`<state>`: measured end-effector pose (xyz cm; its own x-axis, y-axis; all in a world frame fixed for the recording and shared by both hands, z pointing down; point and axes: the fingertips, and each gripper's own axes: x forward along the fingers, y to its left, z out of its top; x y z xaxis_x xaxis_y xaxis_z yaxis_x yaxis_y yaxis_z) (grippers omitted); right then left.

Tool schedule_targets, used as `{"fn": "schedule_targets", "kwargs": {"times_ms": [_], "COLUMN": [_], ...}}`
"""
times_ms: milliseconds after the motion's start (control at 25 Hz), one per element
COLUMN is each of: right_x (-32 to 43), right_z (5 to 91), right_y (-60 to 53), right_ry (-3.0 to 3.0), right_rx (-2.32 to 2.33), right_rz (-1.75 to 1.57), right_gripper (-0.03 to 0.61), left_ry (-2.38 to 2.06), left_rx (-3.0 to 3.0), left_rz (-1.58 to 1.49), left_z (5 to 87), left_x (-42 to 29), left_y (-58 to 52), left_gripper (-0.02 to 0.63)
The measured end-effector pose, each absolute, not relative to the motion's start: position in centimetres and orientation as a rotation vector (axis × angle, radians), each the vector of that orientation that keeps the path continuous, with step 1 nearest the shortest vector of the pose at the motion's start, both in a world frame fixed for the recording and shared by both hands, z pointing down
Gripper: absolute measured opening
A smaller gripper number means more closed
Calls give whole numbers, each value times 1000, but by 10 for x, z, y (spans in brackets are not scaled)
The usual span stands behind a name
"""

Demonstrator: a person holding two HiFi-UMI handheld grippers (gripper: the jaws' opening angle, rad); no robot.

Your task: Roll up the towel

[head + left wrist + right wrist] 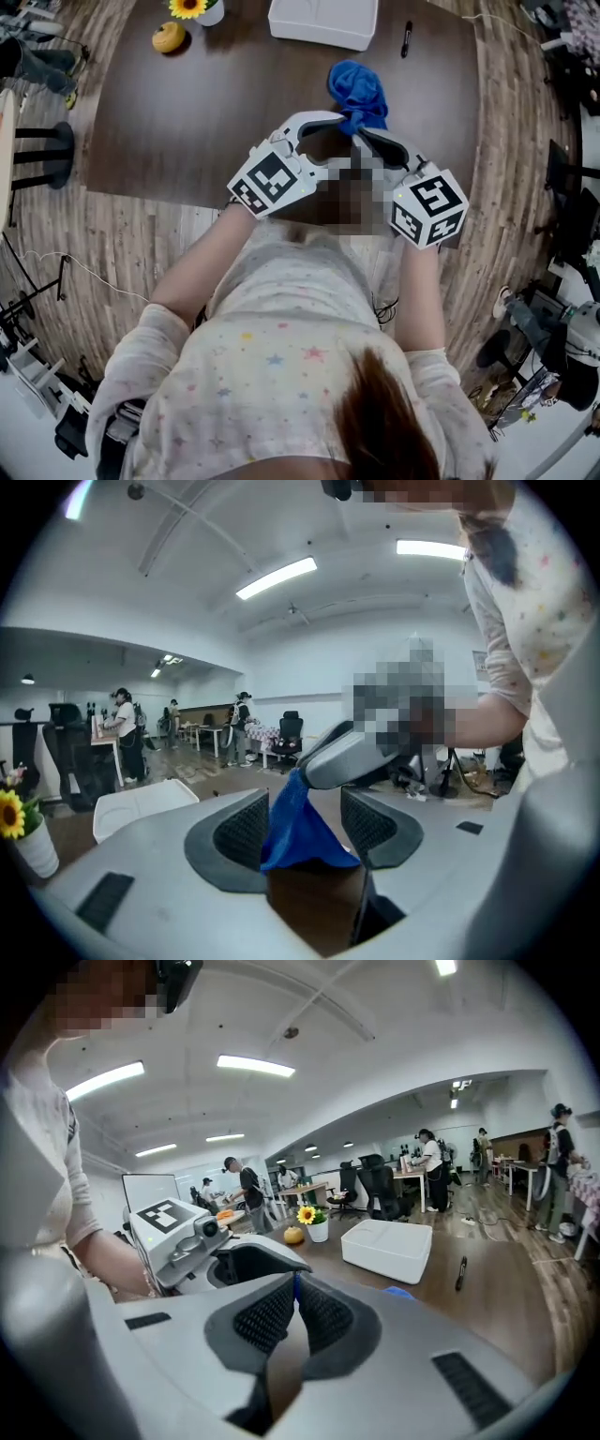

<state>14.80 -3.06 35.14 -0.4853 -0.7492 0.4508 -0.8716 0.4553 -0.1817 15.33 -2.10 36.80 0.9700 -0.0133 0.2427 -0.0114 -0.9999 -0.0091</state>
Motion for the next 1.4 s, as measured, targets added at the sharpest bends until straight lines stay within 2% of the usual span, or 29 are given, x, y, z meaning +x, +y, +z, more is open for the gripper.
{"fn": "schedule_targets", "kwargs": {"times_ms": [120, 280, 320, 560, 720, 880, 960, 1040, 1120, 1200, 1400], "right_x": [134, 120, 118, 131, 148, 139, 135, 135, 135, 129, 98], "right_z": [339, 341, 342, 367, 443, 528, 559, 579, 587, 588, 578], "right_y": [-30, -33, -34, -30, -14, 2, 3, 3, 2, 2, 5], "right_ry": [-2417, -2429, -2435, -2379, -2173, -2014, -1940, -1872, -1848, -1860, -1950], "right_rx": [1308, 1239, 1235, 1302, 1233, 1132, 1104, 1087, 1091, 1086, 958], "right_rz": [525, 539, 540, 582, 681, 792, 782, 749, 740, 771, 833], "right_gripper": [15, 17, 17, 66, 90, 141, 144, 140, 108, 24, 14], "left_ry": [-85, -183, -190, -84, 73, 146, 176, 204, 228, 256, 349], "left_rx": [-3023, -2969, -2992, -3048, -3124, -3138, -3148, -3156, -3161, -3165, -3156], "left_rz": [-393, -419, -421, -485, -498, -540, -553, -565, -577, -587, -633], "left_z": [363, 367, 369, 387, 399, 413, 419, 423, 427, 432, 447], "left_x": [154, 149, 146, 118, 95, 80, 75, 70, 65, 58, 45], "left_y": [-20, -21, -25, -45, -67, -80, -87, -93, -98, -103, -125], "left_gripper": [222, 47, 37, 29, 29, 29, 29, 29, 29, 29, 29]}}
